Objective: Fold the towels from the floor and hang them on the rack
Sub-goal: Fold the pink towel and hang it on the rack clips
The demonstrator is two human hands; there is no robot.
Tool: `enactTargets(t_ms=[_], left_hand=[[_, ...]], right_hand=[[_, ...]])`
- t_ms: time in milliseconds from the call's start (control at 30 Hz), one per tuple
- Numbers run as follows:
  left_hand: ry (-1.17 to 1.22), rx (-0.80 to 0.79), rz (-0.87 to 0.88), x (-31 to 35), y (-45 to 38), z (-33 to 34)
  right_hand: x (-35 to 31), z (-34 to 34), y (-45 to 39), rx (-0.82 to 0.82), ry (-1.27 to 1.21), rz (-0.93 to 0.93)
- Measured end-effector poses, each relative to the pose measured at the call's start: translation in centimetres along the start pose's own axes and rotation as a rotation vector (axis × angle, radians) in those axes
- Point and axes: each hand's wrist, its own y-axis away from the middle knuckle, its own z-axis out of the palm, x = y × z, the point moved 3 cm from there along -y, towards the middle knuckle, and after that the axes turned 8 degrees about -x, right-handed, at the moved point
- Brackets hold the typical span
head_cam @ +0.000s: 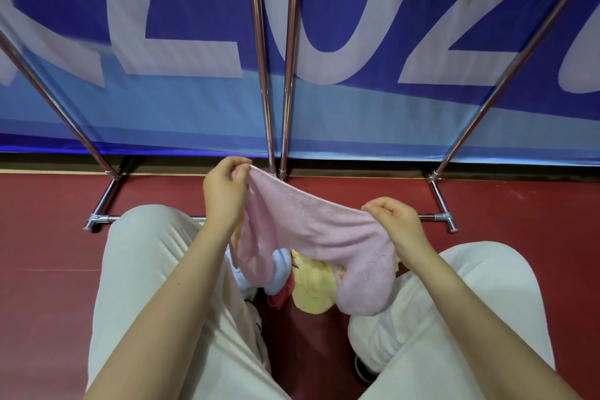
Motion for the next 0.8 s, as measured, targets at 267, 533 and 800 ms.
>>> enactTargets(t_ms=[267, 533, 800], left_hand=[[0.108, 0.092, -0.062, 0.7, -0.6, -0.3], [0.188, 0.028, -0.182, -0.4, -0.3, 0.8], [0.199, -0.239, -0.083, 1.1, 2.2, 5.9]], right_hand=[[0.6, 0.4, -0.2, -0.229, 0.476, -0.059], [0.4, 0.0, -0.3, -0.089, 0.295, -0.102], [-1.0, 1.4, -0.6, 0.032, 0.37, -0.236]])
